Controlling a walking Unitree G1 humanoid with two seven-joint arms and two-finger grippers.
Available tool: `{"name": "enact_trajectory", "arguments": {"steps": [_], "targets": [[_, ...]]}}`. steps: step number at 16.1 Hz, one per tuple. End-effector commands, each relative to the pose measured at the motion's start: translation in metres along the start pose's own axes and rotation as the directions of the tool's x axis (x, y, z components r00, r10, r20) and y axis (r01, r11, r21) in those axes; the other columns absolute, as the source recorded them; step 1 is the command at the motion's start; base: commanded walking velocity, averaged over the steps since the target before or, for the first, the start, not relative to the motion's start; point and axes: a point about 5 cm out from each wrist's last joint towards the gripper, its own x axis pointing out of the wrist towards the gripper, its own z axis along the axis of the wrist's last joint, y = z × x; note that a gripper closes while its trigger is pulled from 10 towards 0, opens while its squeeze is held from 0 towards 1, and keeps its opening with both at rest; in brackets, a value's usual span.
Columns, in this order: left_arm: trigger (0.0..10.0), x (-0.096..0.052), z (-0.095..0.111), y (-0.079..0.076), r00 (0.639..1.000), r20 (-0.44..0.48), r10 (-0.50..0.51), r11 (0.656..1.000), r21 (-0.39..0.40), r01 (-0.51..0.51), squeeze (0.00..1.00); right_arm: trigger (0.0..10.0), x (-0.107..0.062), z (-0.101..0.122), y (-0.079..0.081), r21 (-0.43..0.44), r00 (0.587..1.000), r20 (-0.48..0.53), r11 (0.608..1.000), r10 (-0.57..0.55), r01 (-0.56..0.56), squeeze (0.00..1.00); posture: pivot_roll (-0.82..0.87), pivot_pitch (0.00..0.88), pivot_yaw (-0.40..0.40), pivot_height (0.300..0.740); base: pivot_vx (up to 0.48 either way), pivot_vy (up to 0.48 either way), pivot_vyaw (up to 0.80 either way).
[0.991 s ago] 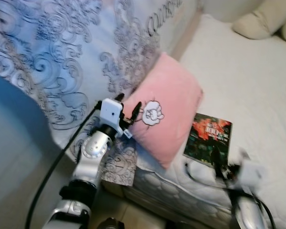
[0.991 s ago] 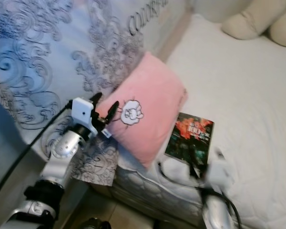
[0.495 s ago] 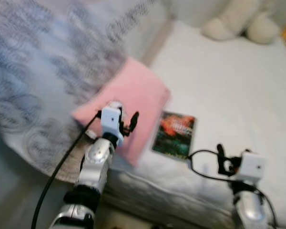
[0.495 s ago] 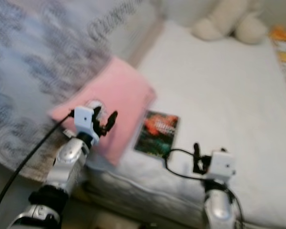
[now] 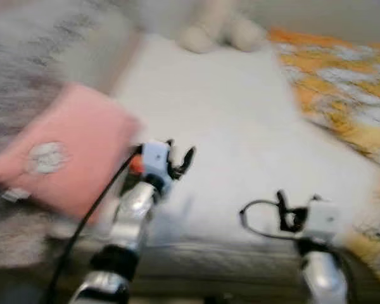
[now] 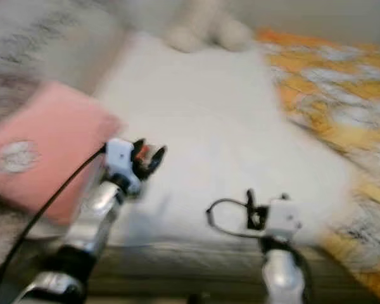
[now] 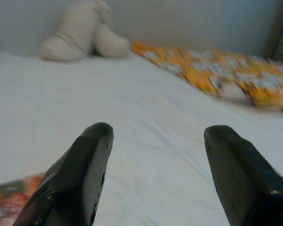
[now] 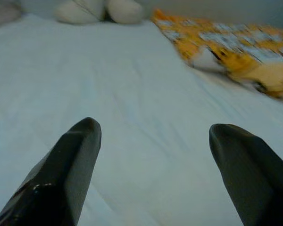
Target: Clean up the room
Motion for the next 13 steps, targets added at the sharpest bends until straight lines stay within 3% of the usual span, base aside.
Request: {"name": "enact_trajectory", "arguments": {"steps": [1,4,6,7,8,10,13], "targets": [[10.0,0.004,0.008,0.000,1.000,0.026,-0.012,0.999,0.035,0.011,0.00,10.0,0.003,0.003,-0.001,0.000,1.000,0.012,1.000,0.005,-0.005,0.00,-0.07,0.000,0.049,0.740,0.000,-0.420,-0.59],[10.0,0.004,-0.002,0.008,0.998,-0.040,0.046,0.997,0.064,-0.044,0.00,10.0,0.001,-0.001,-0.001,0.018,1.000,0.001,1.000,0.010,-0.010,0.00,-0.07,0.000,0.050,0.740,0.090,-0.131,-0.60],[10.0,0.002,-0.004,0.011,0.997,-0.057,0.050,0.995,0.092,-0.045,0.00,10.0,-0.005,-0.008,-0.011,0.003,1.000,-0.014,1.000,-0.015,0.015,0.00,-0.08,0.000,0.049,0.740,0.000,0.000,-0.62],[10.0,0.000,-0.009,0.006,0.997,-0.081,0.004,1.000,0.026,-0.002,0.00,10.0,-0.006,-0.011,-0.006,-0.056,0.999,-0.020,0.998,0.028,-0.029,0.00,-0.07,0.000,0.052,0.740,0.364,-0.307,-0.61],[10.0,0.000,-0.009,0.005,0.996,-0.083,-0.005,1.000,0.019,0.006,0.00,10.0,-0.006,-0.012,-0.004,-0.060,0.999,-0.021,0.997,0.045,-0.046,0.00,-0.07,0.000,0.052,0.740,0.364,-0.307,-0.61],[10.0,0.000,-0.011,0.005,0.996,-0.084,0.012,1.000,0.020,-0.011,0.00,10.0,-0.004,-0.010,0.000,-0.007,0.999,-0.006,0.999,0.053,-0.053,0.00,-0.06,0.000,0.045,0.740,0.399,-0.263,0.00],[10.0,-0.001,-0.011,0.006,0.996,-0.087,0.010,1.000,0.024,-0.008,0.00,10.0,0.003,-0.010,0.004,0.001,0.998,-0.008,0.998,0.067,-0.067,0.00,-0.05,0.000,0.042,0.740,0.400,-0.261,0.00]]}}
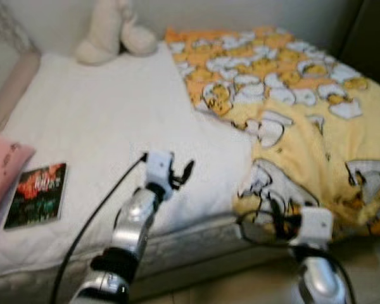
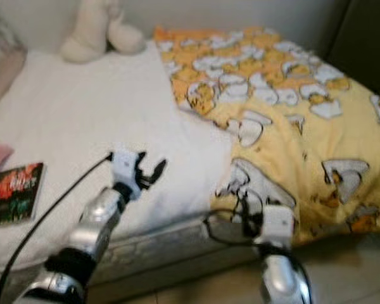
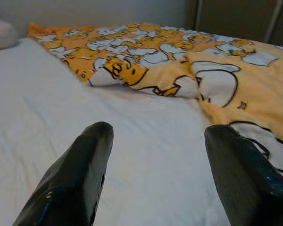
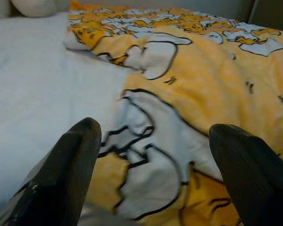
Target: Clean up the room
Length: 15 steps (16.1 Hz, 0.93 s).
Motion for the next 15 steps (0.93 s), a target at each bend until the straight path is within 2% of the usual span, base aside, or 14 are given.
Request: {"name": "enact_trajectory", "arguments": {"steps": [1,2,4,7,9,12,15], "targets": [[10.0,-0.003,0.004,0.013,0.999,0.008,0.034,0.999,0.016,-0.034,0.00,10.0,0.008,0.005,0.012,0.023,1.000,0.018,0.999,0.026,-0.026,0.00,-0.05,0.000,0.042,0.740,0.401,-0.255,0.00],[10.0,-0.003,0.003,0.014,0.999,0.007,0.036,0.999,0.010,-0.036,0.00,10.0,0.011,0.007,0.013,0.012,0.999,0.025,0.999,0.039,-0.039,0.00,-0.05,0.000,0.039,0.740,0.398,-0.262,0.00],[10.0,-0.004,0.002,0.013,0.999,0.010,0.031,0.999,0.012,-0.031,0.00,10.0,0.011,0.006,0.014,0.017,0.999,0.016,0.999,0.043,-0.043,0.00,-0.05,0.000,0.038,0.740,0.403,-0.257,-0.73],[10.0,-0.009,-0.005,0.015,1.000,-0.010,0.027,0.999,0.022,-0.027,0.00,10.0,0.001,-0.004,0.012,0.007,0.998,-0.018,0.998,0.058,-0.058,0.00,-0.05,0.000,0.037,0.740,0.402,-0.255,-0.71],[10.0,-0.011,-0.011,0.020,0.997,-0.053,0.052,0.997,0.061,-0.049,0.00,10.0,-0.004,-0.010,0.011,0.016,0.997,-0.039,0.998,0.068,-0.068,0.00,-0.05,0.000,0.038,0.740,0.429,-0.127,-0.69],[10.0,-0.011,-0.023,0.031,0.983,-0.147,0.113,0.986,0.140,-0.093,0.00,10.0,-0.018,-0.026,0.008,0.023,0.988,-0.106,0.994,0.112,-0.110,0.00,-0.07,0.000,0.040,0.740,0.000,0.000,-0.46],[10.0,-0.012,-0.024,0.037,0.980,-0.157,0.125,0.983,0.152,-0.101,0.00,10.0,-0.021,-0.028,0.005,0.020,0.988,-0.116,0.994,0.105,-0.103,0.00,-0.08,0.000,0.043,0.740,0.000,0.000,0.00]]}}
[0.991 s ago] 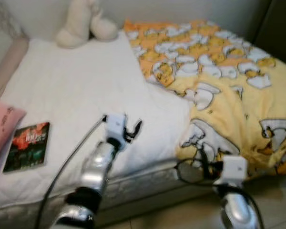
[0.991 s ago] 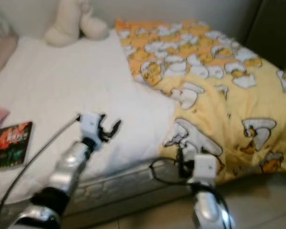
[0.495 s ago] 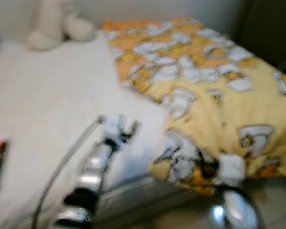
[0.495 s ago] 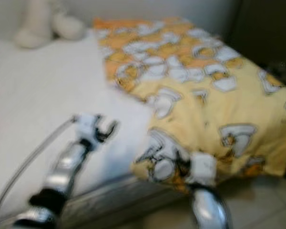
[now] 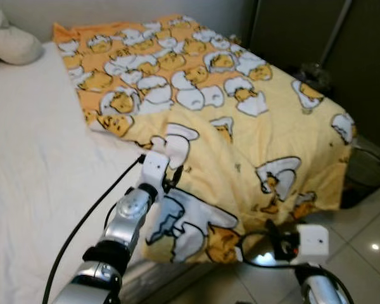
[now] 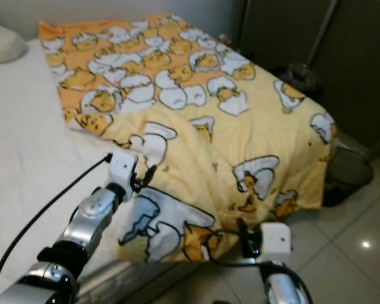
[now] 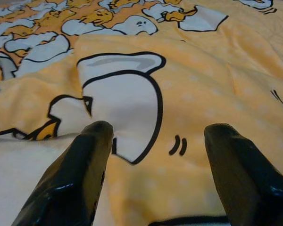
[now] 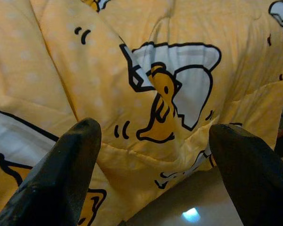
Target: Clean up the room
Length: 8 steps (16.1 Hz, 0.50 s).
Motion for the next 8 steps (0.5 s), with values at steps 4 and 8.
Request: {"name": "enact_trajectory", "arguments": {"steps": [4,8], "targets": [[10.0,-0.009,-0.011,0.007,1.000,0.002,-0.005,0.999,-0.034,0.005,0.00,10.0,0.003,-0.001,0.007,0.018,1.000,0.010,0.999,0.029,-0.029,0.00,-0.08,0.000,0.046,0.740,0.000,0.345,0.00],[10.0,-0.010,-0.015,-0.006,0.998,-0.007,-0.055,0.998,0.032,0.055,0.00,10.0,0.003,-0.006,0.006,0.018,0.999,-0.007,0.999,0.033,-0.032,0.00,-0.07,0.000,0.040,0.740,0.000,0.000,0.00]]}}
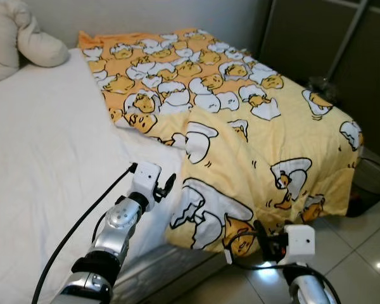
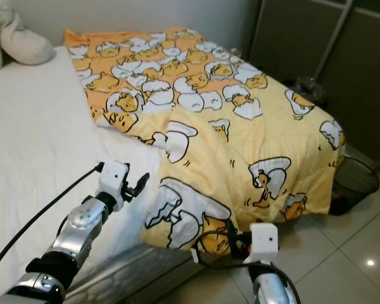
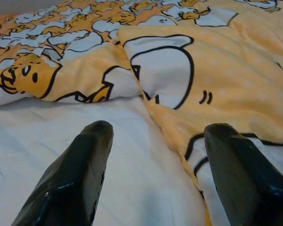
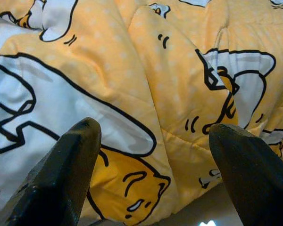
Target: Clean up the room
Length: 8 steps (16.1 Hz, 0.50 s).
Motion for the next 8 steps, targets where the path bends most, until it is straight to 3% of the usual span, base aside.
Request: {"name": "enact_trajectory", "arguments": {"steps": [1,5,8], "targets": [[10.0,0.004,0.002,-0.004,1.000,-0.004,-0.019,1.000,0.023,0.019,0.00,10.0,-0.001,0.000,-0.007,-0.002,1.000,0.006,1.000,-0.017,0.017,0.00,-0.07,0.000,0.039,0.740,0.000,0.000,0.00],[10.0,0.002,-0.002,-0.007,0.999,-0.023,-0.047,0.998,0.039,0.048,0.00,10.0,-0.008,-0.007,-0.015,0.003,0.999,-0.018,0.999,-0.044,0.044,0.00,-0.07,0.000,0.042,0.740,0.000,0.000,0.00],[10.0,0.003,-0.022,-0.014,0.974,-0.189,-0.121,0.990,0.054,0.133,0.00,10.0,-0.035,-0.030,-0.027,-0.018,0.991,-0.123,0.999,-0.051,0.049,0.00,-0.10,0.000,0.035,0.740,0.000,0.000,0.00]]}}
